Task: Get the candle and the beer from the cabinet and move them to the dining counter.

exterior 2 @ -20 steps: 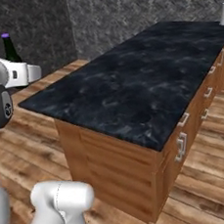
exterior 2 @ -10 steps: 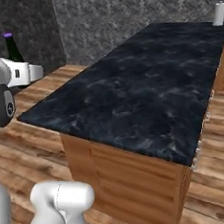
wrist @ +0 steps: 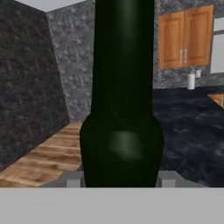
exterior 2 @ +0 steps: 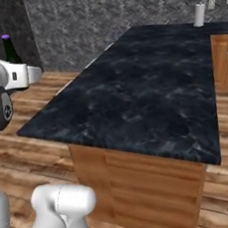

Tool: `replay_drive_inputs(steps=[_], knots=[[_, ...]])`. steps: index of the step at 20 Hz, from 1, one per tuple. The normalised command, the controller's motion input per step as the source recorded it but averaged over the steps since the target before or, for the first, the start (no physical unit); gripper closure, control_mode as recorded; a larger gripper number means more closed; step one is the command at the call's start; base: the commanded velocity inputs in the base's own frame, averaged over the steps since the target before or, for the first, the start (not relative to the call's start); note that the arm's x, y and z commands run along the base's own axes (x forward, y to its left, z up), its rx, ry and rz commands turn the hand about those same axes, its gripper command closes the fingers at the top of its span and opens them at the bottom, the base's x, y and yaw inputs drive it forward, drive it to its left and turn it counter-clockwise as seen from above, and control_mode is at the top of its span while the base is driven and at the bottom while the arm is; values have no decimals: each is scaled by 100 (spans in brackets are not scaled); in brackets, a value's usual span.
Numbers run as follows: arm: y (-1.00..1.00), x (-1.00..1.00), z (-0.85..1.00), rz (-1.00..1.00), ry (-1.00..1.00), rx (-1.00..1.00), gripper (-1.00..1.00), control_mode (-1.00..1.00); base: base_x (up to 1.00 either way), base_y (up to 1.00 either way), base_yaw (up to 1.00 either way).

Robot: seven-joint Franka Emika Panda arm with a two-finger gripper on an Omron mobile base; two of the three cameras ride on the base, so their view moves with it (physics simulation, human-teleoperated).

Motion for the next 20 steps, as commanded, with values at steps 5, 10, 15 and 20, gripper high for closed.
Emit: replay_drive_inputs(steps=[5, 10, 15, 20], knots=[[0, 0, 0, 0, 0, 0, 100, 100, 30, 57, -35], [0, 0, 0, 0, 0, 0, 100, 100, 24, 67, -20], [0, 0, 0, 0, 0, 0, 100, 100, 29, 62, -9], [0, 0, 0, 0, 0, 0, 100, 100, 55, 33, 0]])
